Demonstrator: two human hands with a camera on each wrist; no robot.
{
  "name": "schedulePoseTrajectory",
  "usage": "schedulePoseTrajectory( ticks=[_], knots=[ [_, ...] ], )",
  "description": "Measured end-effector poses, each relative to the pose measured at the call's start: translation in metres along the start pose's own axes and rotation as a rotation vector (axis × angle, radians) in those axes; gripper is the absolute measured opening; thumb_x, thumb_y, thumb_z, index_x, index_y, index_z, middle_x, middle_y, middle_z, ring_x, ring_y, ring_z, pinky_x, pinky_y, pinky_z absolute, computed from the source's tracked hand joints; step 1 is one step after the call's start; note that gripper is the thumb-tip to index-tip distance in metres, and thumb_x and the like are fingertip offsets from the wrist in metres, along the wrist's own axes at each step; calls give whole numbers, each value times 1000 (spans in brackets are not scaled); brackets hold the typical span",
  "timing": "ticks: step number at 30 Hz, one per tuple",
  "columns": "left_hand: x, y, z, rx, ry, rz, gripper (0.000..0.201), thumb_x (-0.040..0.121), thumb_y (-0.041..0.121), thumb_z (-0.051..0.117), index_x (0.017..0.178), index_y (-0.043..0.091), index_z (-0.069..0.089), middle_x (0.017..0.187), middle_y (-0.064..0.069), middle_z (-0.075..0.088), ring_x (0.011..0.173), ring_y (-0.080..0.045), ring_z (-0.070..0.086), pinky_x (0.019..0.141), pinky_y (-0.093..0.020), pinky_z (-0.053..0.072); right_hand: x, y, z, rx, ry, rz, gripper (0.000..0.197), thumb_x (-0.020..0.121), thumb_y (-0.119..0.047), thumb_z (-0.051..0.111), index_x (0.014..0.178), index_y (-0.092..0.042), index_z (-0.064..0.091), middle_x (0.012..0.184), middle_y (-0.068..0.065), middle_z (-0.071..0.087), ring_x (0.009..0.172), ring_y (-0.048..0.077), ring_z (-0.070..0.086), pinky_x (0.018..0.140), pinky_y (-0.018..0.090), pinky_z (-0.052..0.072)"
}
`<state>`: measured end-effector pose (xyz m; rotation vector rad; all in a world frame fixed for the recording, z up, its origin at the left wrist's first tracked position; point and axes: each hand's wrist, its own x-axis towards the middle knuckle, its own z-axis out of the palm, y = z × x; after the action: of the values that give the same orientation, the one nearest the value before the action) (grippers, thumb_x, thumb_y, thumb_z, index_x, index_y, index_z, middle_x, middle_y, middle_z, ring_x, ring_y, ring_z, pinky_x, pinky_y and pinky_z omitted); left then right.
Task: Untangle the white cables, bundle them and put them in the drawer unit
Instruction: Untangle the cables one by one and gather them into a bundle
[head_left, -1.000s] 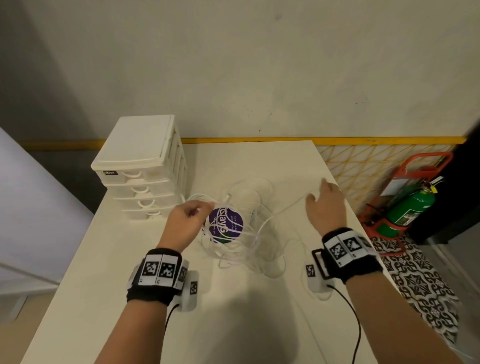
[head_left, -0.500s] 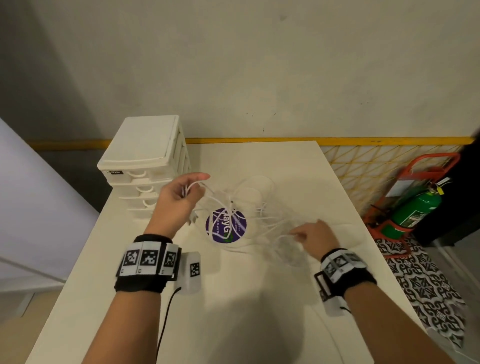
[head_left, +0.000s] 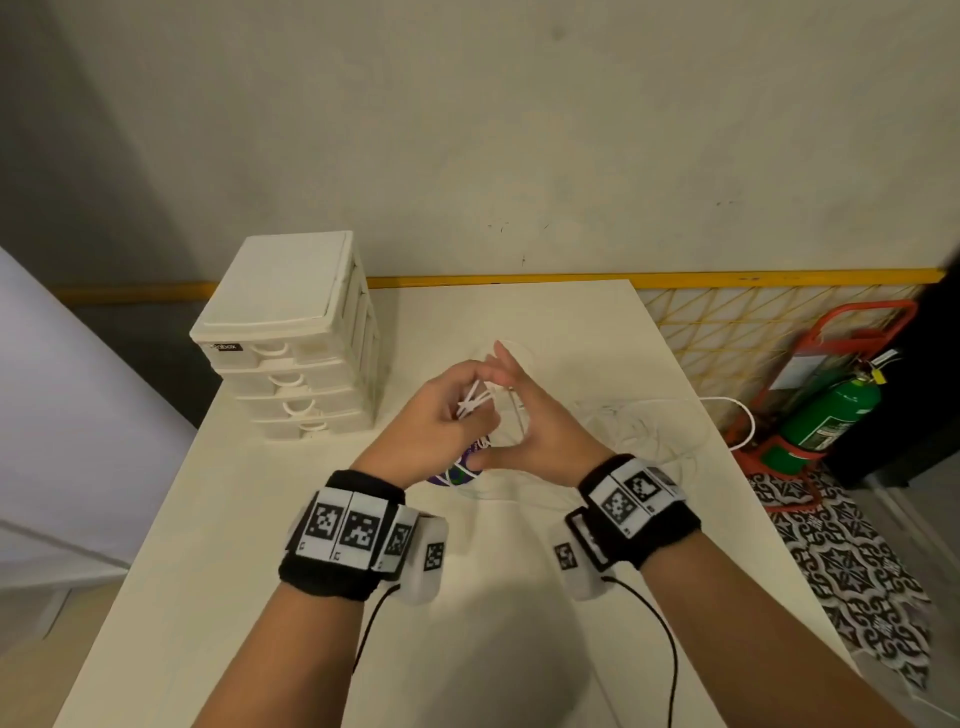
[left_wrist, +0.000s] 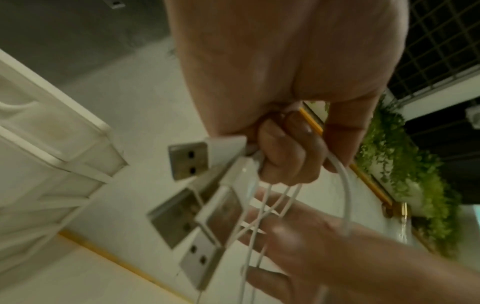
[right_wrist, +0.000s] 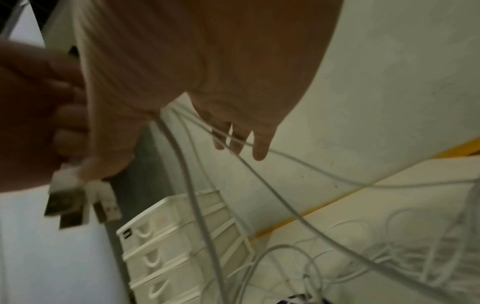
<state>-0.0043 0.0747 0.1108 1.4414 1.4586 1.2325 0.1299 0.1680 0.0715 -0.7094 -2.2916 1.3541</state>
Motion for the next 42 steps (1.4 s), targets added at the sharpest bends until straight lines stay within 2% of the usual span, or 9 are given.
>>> schedulePoseTrajectory(
  ticks=[5, 10, 13, 19, 24, 28, 34, 38, 42],
  knots=[
    [-5, 1, -16, -53, 17, 11, 35, 86, -7, 59, 114, 14, 53, 81, -16, 57, 69, -18, 54, 64, -18, 47, 16, -9, 1, 13, 312, -43, 27, 80, -2, 64, 103, -17, 68, 95, -6, 68, 89, 11, 63, 82, 27, 46],
    [-6, -5, -18, 148, 80, -48, 8, 96, 17, 52, 99, 14, 59, 60, 17, 57, 49, 5, 50, 47, -9, 36, 27, -31, -21, -367, 548, -348, 18, 80, -14, 66, 90, -26, 73, 79, -8, 70, 75, 12, 55, 76, 33, 40],
    [-6, -3, -14, 13, 14, -57, 34, 101, 21, 40, 69, 15, 50, 47, 13, 40, 43, -3, 32, 46, -16, 27, 33, -35, -30, -612, 629, -407, 10, 79, -27, 67, 86, -32, 71, 70, -13, 67, 75, 11, 49, 73, 32, 26],
    [-6, 9, -17, -733, -54, -30, 34, 92, 30, 34, 63, 20, 50, 53, 9, 24, 44, -8, 14, 38, -16, 21, 22, 20, 3, -326, 134, 54, 19, 90, -28, 58, 71, -31, 63, 66, -7, 65, 71, 13, 61, 79, 28, 38],
    [-1, -1, -16, -839, 9, 63, 32, 97, 33, 26, 77, 16, 45, 52, 11, 34, 43, -7, 27, 52, -24, 26, 3, 51, 30, -70, 122, 185, 30, 88, -21, 60, 61, -33, 57, 75, 2, 69, 81, 15, 64, 76, 17, 41],
    [-1, -6, -14, -949, 128, 116, 35, 102, 31, 22, 81, 16, 45, 51, 10, 37, 43, -8, 36, 59, -24, 46, -2, 62, 24, -77, 158, 177, 19, 86, -22, 64, 72, -33, 59, 67, -10, 62, 63, -3, 57, 68, 12, 42],
    [10, -5, -11, -1139, 320, 168, 31, 102, 28, 27, 84, 15, 47, 57, 8, 39, 46, -5, 34, 47, -17, 34, -10, 61, 43, -485, 2, 41, 6, 86, -22, 57, 87, -19, 62, 75, 2, 67, 72, 21, 61, 72, 25, 35],
    [20, -10, -15, -1067, 561, 225, 29, 103, 24, 27, 82, 15, 44, 61, 7, 45, 53, -8, 38, 56, -19, 37, -13, 53, 54, -621, -94, 27, 4, 81, -25, 54, 80, -22, 55, 68, -5, 61, 70, 20, 59, 80, 36, 48],
    [23, -21, -23, -754, 818, 217, 28, 104, 14, 29, 80, 17, 43, 63, 7, 47, 56, -10, 40, 58, -20, 37, -17, 42, 52, -716, -204, 16, 4, 85, -24, 50, 83, -28, 51, 64, -11, 49, 79, 19, 58, 91, 30, 35]
  ],
)
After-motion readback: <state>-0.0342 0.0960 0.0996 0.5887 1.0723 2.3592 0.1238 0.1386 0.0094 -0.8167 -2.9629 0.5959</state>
